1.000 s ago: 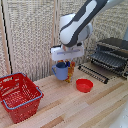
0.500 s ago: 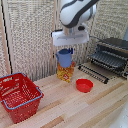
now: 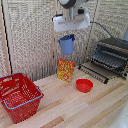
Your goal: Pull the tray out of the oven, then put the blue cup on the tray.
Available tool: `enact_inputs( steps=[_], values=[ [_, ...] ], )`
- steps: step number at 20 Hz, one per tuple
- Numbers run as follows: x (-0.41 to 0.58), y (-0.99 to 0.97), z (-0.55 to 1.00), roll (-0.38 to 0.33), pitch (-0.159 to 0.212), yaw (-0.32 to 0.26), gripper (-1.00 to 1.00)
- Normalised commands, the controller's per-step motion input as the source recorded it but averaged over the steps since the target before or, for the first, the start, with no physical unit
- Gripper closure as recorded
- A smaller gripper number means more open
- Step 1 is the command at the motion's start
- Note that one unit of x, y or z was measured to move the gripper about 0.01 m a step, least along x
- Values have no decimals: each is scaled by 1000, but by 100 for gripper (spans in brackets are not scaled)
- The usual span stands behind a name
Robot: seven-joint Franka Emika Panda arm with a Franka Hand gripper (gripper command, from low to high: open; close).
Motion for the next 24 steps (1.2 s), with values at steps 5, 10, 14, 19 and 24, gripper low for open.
enact_inputs(
  steps=[5,10,14,19,24],
  values=[
    [265,-649,629,0,28,-163,100],
    [93,-795,533,0,56,-129,100],
    [18,-849,414,0,55,-117,100],
    [77,-929,133,10,1,-82,100],
    [134,-958,3,26,-2,-59,100]
  ],
)
